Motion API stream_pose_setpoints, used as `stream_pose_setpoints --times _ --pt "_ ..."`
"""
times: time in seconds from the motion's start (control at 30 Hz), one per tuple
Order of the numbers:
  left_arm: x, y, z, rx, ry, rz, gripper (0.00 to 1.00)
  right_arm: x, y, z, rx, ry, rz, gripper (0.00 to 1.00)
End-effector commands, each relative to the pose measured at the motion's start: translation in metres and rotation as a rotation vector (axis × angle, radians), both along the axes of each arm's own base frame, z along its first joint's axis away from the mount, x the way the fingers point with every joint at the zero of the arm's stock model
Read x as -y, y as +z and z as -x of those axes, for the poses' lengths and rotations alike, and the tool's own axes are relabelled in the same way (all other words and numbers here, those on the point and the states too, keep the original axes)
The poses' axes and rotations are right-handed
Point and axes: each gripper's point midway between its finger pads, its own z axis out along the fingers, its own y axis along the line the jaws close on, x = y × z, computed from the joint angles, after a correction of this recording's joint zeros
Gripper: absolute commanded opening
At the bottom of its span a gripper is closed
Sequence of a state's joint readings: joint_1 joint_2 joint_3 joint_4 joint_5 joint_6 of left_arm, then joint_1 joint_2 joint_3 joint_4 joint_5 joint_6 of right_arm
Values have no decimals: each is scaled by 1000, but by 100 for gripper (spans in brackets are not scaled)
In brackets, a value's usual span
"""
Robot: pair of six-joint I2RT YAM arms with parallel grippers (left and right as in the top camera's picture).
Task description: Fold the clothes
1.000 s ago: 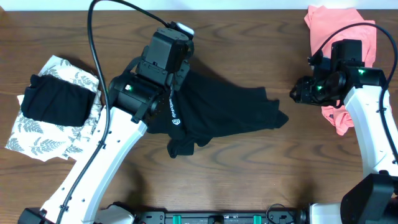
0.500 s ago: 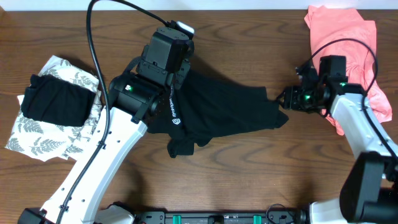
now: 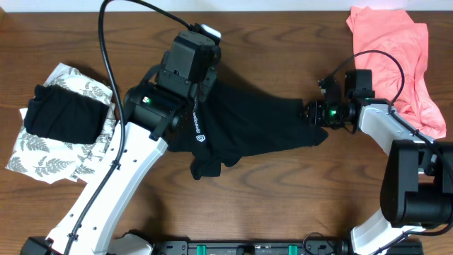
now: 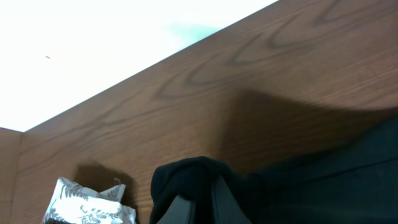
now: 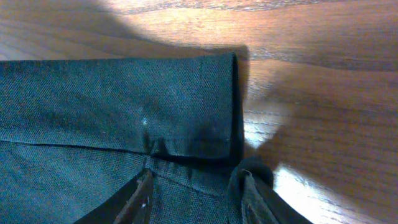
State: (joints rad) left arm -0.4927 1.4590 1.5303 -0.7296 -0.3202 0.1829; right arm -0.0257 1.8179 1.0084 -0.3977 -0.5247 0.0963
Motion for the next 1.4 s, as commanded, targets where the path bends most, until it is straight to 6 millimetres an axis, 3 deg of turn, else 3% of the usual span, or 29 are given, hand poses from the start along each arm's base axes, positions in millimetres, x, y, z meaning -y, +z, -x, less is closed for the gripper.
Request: stream_pose_setpoints --times 0.0,0.13,0.27,0.43,0.53,0.9,1.23,1.37 --pt "-4 8 0 24 17 13 6 -7 -3 3 -13 14 -25 42" --pt "-4 8 0 24 17 13 6 -3 6 -3 37 29 -14 42" --pt "-4 9 0 25 17 14 6 10 37 -19 127 -5 -17 43" --pt "-4 9 0 24 17 13 6 14 60 -14 153 -23 -9 42" --pt "-4 9 0 25 17 13 6 13 54 -5 109 -21 -7 42" --pt "-4 9 0 25 17 13 7 8 6 17 -60 0 99 40" --pt "-4 9 0 25 17 13 7 4 2 21 -67 11 96 41" --pt "-4 9 0 25 17 14 7 -11 7 19 -47 47 56 40"
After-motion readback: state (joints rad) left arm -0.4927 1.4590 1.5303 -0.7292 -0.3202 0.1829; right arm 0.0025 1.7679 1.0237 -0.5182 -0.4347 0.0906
